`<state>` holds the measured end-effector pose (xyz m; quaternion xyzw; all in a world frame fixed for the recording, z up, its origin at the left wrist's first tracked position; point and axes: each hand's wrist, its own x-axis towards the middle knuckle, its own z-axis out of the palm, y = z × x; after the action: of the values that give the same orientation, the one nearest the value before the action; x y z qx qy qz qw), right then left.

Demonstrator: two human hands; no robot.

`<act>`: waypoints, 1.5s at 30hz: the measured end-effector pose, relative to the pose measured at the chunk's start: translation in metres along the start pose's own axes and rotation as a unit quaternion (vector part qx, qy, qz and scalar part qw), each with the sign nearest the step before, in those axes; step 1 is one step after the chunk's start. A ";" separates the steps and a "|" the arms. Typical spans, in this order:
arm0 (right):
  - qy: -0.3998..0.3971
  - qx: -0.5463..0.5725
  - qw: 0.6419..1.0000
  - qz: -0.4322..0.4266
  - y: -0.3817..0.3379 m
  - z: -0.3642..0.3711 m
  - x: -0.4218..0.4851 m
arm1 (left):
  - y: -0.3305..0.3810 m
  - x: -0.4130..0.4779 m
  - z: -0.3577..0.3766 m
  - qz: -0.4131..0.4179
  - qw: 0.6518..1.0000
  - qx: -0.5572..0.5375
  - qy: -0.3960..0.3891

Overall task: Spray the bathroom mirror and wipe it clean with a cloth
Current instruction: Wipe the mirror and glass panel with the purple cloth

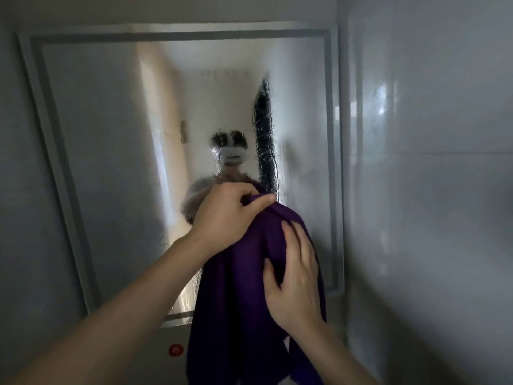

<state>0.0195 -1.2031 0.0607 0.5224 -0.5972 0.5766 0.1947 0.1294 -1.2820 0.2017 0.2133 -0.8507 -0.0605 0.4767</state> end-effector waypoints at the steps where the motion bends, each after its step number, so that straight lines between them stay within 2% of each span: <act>1: -0.002 -0.001 1.000 0.000 0.006 -0.001 0.005 | -0.001 0.001 0.004 -0.004 1.000 0.015 -0.006; 4: -0.009 -0.020 1.000 -0.010 0.022 -0.004 0.023 | -0.009 0.005 0.013 -0.031 0.999 0.030 -0.025; 8: 0.024 -0.175 0.983 -0.045 0.035 -0.008 0.058 | -0.018 0.013 0.023 -0.064 0.996 -0.027 -0.049; 10: 0.030 -0.213 0.975 -0.064 0.040 -0.008 0.078 | -0.019 0.020 0.030 -0.063 0.996 -0.052 -0.047; 19: 0.086 -0.159 0.977 -0.117 0.056 0.000 0.201 | -0.007 0.088 0.051 -0.089 0.970 -0.215 -0.065; 21: 0.097 -0.177 0.973 -0.112 0.058 -0.002 0.239 | -0.013 0.114 0.049 -0.065 0.985 -0.155 -0.039; 23: 0.091 -0.210 0.966 -0.124 0.061 -0.001 0.267 | -0.027 0.136 0.043 0.022 0.999 0.039 -0.002; 24: 0.083 -0.228 0.961 -0.136 0.062 0.000 0.277 | -0.032 0.146 0.037 0.082 0.984 0.161 0.009; 26: 0.070 -0.261 0.950 -0.159 0.068 0.001 0.294 | -0.035 0.170 0.017 0.201 0.917 0.343 0.024; 28: 0.071 -0.279 0.943 -0.166 0.072 -0.004 0.312 | -0.030 0.206 -0.022 0.306 0.842 0.445 0.020; 30: 0.081 -0.290 0.939 -0.167 0.072 -0.012 0.335 | -0.020 0.254 -0.077 0.367 0.780 0.505 0.041; 31: 0.085 -0.295 0.937 -0.165 0.071 -0.018 0.350 | -0.016 0.278 -0.107 0.358 0.772 0.520 0.069; 32: 0.089 -0.297 0.937 -0.161 0.067 -0.022 0.365 | -0.011 0.298 -0.131 0.314 0.790 0.517 0.100; 33: 0.092 -0.297 0.937 -0.157 0.062 -0.027 0.382 | -0.008 0.314 -0.148 0.242 0.826 0.492 0.134; 35: 0.093 -0.294 0.939 -0.153 0.046 -0.033 0.419 | -0.009 0.332 -0.151 0.117 0.905 0.364 0.188; 36: 0.091 -0.296 0.938 -0.156 0.037 -0.036 0.438 | -0.009 0.336 -0.139 0.098 0.928 0.294 0.209; 38: 0.083 -0.306 0.934 -0.165 0.022 -0.038 0.469 | -0.010 0.334 -0.104 0.135 0.928 0.263 0.225; 40: 0.085 -0.313 0.930 -0.172 0.014 -0.032 0.486 | -0.015 0.321 -0.071 0.175 0.921 0.298 0.180; 43: 0.112 -0.303 0.934 -0.153 0.012 -0.010 0.486 | -0.031 0.311 -0.043 0.130 0.916 0.373 0.074; 45: 0.135 -0.307 0.931 -0.142 0.011 0.001 0.483 | -0.043 0.312 -0.034 0.100 0.895 0.435 0.007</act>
<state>-0.1725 -1.3993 0.4587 0.4340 -0.6325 0.3967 0.5042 0.0294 -1.4488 0.4518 0.3132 -0.8055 0.3653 0.3459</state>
